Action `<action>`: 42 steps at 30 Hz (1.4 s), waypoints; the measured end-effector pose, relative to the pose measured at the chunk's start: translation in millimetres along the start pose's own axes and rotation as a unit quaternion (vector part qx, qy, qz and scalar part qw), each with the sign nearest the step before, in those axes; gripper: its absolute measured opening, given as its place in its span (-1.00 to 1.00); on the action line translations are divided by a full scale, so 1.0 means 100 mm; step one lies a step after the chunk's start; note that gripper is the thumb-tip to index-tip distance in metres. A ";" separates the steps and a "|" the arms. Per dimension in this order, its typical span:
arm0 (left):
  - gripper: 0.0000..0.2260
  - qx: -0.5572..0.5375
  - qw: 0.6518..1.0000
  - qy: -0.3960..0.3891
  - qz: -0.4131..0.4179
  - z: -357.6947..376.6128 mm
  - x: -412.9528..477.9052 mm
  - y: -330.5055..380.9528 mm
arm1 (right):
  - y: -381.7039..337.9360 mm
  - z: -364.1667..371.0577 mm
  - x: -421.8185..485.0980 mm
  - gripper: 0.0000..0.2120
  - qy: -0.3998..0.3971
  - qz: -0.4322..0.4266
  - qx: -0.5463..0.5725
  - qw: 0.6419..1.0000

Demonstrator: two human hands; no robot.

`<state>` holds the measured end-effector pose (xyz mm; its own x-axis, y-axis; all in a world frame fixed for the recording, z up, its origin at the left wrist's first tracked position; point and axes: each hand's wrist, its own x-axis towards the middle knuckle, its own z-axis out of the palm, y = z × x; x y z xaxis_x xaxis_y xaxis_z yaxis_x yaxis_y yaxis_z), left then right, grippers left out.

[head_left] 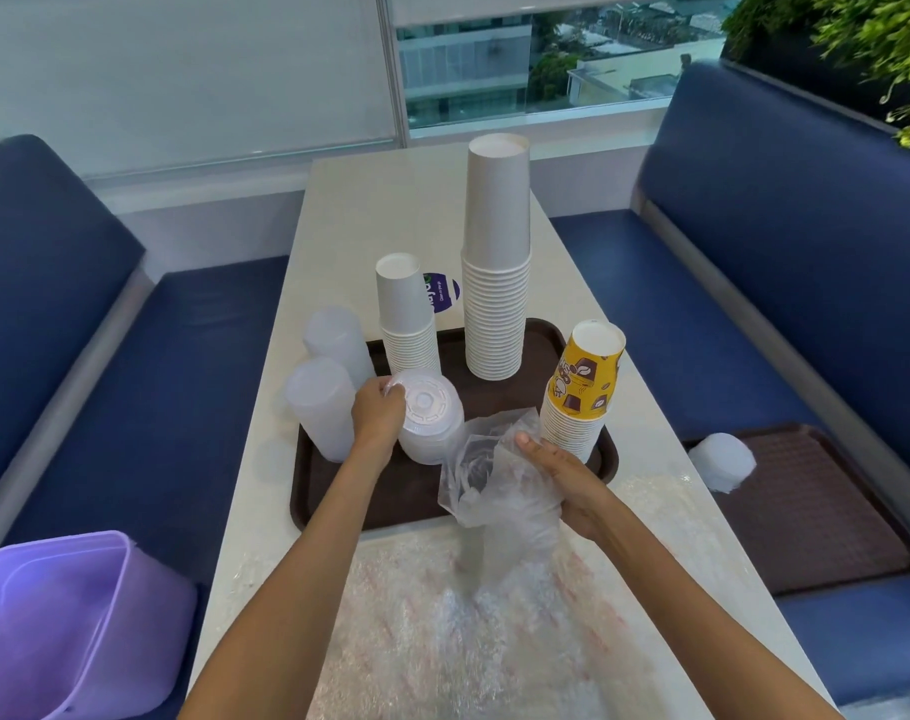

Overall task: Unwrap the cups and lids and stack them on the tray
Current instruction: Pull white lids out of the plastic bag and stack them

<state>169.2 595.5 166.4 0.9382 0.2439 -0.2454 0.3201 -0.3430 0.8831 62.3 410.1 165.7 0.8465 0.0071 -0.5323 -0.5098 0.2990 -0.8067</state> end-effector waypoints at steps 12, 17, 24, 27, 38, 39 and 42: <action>-0.68 0.285 0.951 0.033 0.116 0.18 0.10 -0.08 | -0.05 -0.03 0.03 -0.96 0.027 0.020 -0.004 0.999; -0.64 0.325 0.924 0.050 0.195 0.21 0.00 -0.08 | -0.05 -0.04 0.02 -0.97 0.033 0.026 0.003 0.999; -0.41 0.379 0.890 -0.058 0.246 0.17 -0.07 -0.13 | -0.06 -0.02 0.00 -0.97 0.034 0.036 -0.005 0.999; -0.25 0.402 0.884 -0.095 0.221 0.19 -0.04 -0.15 | -0.08 0.00 -0.03 -0.97 0.035 0.037 0.001 0.999; -0.16 0.378 0.909 -0.119 0.132 0.25 0.05 -0.15 | -0.12 0.04 -0.03 -0.95 0.049 0.032 0.008 0.998; -0.15 0.379 0.908 -0.118 0.131 0.25 0.05 -0.16 | -0.13 0.04 -0.02 -0.95 0.049 0.035 0.010 0.998; -0.10 0.390 0.902 -0.123 0.136 0.25 0.05 -0.19 | -0.12 0.04 -0.01 -0.95 0.046 0.041 0.018 0.998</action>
<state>170.7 580.9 138.7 0.9663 -0.1210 -0.2273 -0.0213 -0.9173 0.3976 68.5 410.4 177.1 0.7831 -0.0544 -0.6195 -0.5701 0.3353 -0.7501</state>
